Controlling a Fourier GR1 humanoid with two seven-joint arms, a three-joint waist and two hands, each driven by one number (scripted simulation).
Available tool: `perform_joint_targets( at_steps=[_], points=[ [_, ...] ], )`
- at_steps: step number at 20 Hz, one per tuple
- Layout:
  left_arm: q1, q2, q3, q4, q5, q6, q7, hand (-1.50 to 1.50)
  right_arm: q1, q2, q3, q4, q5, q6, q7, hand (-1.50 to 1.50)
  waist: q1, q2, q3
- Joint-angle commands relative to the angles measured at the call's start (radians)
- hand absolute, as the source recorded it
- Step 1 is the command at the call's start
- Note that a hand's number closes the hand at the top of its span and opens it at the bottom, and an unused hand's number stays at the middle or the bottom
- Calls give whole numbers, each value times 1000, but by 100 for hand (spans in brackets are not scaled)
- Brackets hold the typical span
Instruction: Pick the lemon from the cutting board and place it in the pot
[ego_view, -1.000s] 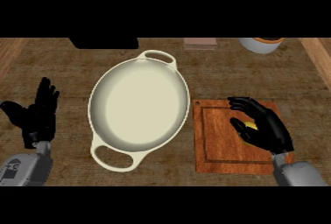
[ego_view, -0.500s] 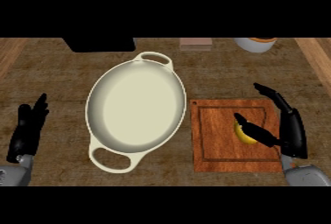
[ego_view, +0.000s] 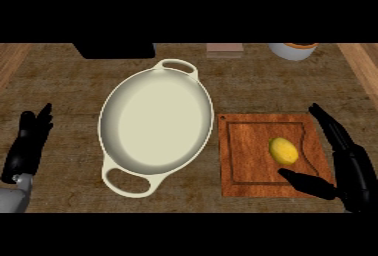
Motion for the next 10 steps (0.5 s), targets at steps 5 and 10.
perform_joint_targets(
  at_steps=[5,10],
  points=[
    [2,-28,-39,-22,-38,9,26,0,-74,-191,25,-193,50,415,459,-150,20,5,-1],
    [-28,-45,-24,11,-44,16,14,0,-153,-186,73,-280,-112,674,704,-150,24,10,0]
  ],
)
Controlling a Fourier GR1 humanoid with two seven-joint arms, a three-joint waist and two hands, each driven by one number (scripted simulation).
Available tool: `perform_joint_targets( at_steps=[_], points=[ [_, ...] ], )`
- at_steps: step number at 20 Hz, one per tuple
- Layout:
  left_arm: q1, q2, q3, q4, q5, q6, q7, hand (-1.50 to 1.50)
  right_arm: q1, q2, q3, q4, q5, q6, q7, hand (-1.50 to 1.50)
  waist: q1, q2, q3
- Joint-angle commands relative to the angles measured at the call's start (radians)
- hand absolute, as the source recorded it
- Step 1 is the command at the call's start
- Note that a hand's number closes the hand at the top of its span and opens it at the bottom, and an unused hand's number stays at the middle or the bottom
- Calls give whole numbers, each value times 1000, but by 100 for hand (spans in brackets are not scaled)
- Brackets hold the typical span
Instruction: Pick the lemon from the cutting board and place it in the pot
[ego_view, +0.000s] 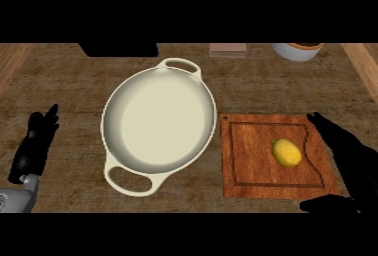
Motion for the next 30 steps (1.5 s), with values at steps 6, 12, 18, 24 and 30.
perform_joint_targets(
  at_steps=[6,12,18,24,30],
  points=[
    [50,23,32,-106,-13,-29,52,0,-201,111,63,13,-118,286,359,-150,14,1,4],
    [-50,-27,59,22,-44,-52,40,0,-147,160,41,102,-59,240,280,-150,0,3,5],
    [4,-29,112,-10,-38,-109,39,0,-71,168,3,125,-10,272,189,-150,-2,2,5],
    [52,-43,130,-136,-85,-118,83,0,-148,275,10,320,112,247,108,-150,4,2,5],
    [-38,-128,152,-18,-150,-121,59,0,-147,328,-23,297,184,290,87,-150,-3,2,5]
  ],
)
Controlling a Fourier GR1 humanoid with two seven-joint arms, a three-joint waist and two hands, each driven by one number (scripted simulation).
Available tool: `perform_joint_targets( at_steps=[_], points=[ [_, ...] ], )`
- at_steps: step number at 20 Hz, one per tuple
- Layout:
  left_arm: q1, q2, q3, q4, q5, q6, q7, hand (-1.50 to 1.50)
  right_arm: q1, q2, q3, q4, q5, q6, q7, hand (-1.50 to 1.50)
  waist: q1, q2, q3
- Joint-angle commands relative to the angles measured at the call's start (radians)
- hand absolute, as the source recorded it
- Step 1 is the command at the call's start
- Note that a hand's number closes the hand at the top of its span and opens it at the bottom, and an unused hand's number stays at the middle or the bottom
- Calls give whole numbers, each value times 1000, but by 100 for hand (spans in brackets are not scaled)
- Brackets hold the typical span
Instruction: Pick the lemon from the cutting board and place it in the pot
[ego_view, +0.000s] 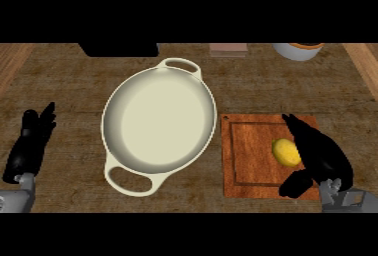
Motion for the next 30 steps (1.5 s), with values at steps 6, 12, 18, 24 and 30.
perform_joint_targets(
  at_steps=[6,12,18,24,30],
  points=[
    [37,-35,51,-33,-35,-45,-3,0,-98,117,-41,230,97,25,-31,-150,4,0,0],
    [-19,-42,101,-12,-58,-92,31,0,-18,126,-77,187,130,53,-77,-150,-1,0,0],
    [-3,-116,84,39,-127,-48,-46,0,-6,101,-161,284,122,23,-225,-150,-2,0,0],
    [18,-94,132,-49,-101,-123,22,0,-25,165,-163,404,193,-30,-255,-150,2,0,0],
    [42,-138,121,-50,-145,-130,-6,0,-101,171,-219,450,179,25,-309,150,3,0,0]
  ],
)
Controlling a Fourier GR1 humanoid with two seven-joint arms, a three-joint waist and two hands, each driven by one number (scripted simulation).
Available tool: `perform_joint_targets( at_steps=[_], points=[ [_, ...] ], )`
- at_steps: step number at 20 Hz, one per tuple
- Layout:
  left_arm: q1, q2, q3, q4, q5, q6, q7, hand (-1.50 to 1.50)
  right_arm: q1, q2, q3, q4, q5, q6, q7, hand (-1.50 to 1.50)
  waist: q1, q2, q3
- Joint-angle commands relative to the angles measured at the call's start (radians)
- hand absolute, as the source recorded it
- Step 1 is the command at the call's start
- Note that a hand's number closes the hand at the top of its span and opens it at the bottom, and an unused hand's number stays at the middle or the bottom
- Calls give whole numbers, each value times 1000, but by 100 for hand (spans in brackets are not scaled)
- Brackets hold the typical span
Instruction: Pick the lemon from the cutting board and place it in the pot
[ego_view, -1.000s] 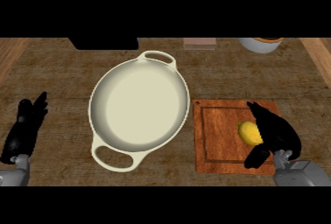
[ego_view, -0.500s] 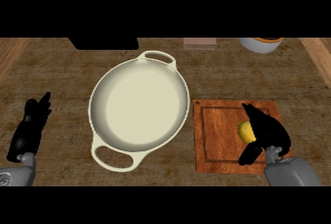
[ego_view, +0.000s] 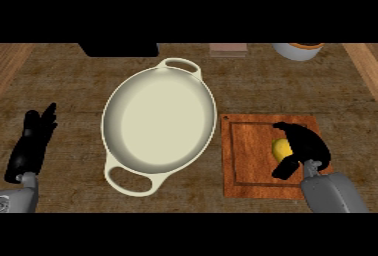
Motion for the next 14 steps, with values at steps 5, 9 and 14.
perform_joint_targets(
  at_steps=[5,9,14],
  points=[
    [-32,1,22,-16,-5,-25,55,0,-45,-30,14,139,114,-145,-182,150,2,2,1],
    [64,-38,-1,-60,-30,-20,-7,0,-5,-75,3,35,142,-136,-195,150,0,0,0],
    [17,-25,44,-23,-33,-19,-6,0,31,5,55,-31,235,-210,-139,150,-1,0,0]
  ],
)
